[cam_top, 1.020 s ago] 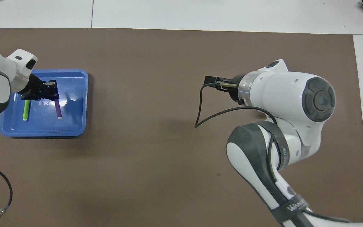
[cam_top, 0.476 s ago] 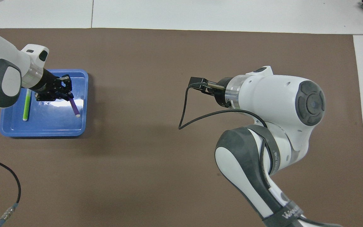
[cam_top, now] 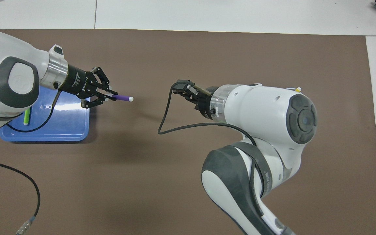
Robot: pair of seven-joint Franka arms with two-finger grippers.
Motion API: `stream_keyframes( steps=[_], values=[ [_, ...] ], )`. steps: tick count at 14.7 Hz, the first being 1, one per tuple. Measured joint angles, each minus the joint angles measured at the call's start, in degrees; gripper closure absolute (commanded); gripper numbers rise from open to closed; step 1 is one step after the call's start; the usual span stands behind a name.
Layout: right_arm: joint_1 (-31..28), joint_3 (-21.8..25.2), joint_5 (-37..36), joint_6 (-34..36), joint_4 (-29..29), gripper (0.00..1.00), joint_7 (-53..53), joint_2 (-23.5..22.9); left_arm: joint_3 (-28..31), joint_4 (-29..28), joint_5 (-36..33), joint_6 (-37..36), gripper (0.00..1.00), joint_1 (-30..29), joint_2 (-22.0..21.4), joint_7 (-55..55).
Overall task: Transfer and insert pens with both arms
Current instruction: 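Lift the purple pen toward the right gripper with the left gripper, then grasp the purple pen with the right gripper and open the left gripper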
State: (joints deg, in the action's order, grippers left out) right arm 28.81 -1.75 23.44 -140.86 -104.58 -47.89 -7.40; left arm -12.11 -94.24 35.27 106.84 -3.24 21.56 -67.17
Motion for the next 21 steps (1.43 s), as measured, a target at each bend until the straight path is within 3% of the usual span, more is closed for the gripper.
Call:
stream_keyframes(
  steps=[4, 7, 14, 17, 20, 21],
  values=[
    [1.2, 0.0, 0.0, -2.3, 0.0, 0.32, -3.0, -0.3, -0.1, 0.1, 6.2, 0.0, 1.0, 3.6, -0.6, -8.7],
    [2.5, 0.0, 0.1, -5.4, 0.0, 0.35, -3.4, -1.6, -0.2, 0.1, 10.3, 0.1, 1.0, 5.6, -2.3, -14.5],
    [2.7, 0.2, 0.1, -6.2, 1.7, 0.39, -3.4, -3.0, -0.1, 0.0, 11.1, 0.4, 1.0, 8.7, -3.7, -18.0],
    [2.7, 0.2, 0.1, -6.2, 2.7, 0.63, -3.3, -3.6, 0.0, 0.0, 11.1, 0.4, 1.0, 8.8, -3.7, -18.1],
    [2.7, 0.2, 0.1, -6.2, 2.7, 0.67, -3.1, -3.7, 0.0, 0.0, 11.1, 0.5, 1.0, 8.8, -3.7, -18.1],
    [2.7, 0.2, 0.1, -6.2, 2.7, 0.76, -3.0, -3.8, 0.0, 0.0, 11.1, 0.5, 1.0, 8.9, -3.7, -18.1]
  ],
)
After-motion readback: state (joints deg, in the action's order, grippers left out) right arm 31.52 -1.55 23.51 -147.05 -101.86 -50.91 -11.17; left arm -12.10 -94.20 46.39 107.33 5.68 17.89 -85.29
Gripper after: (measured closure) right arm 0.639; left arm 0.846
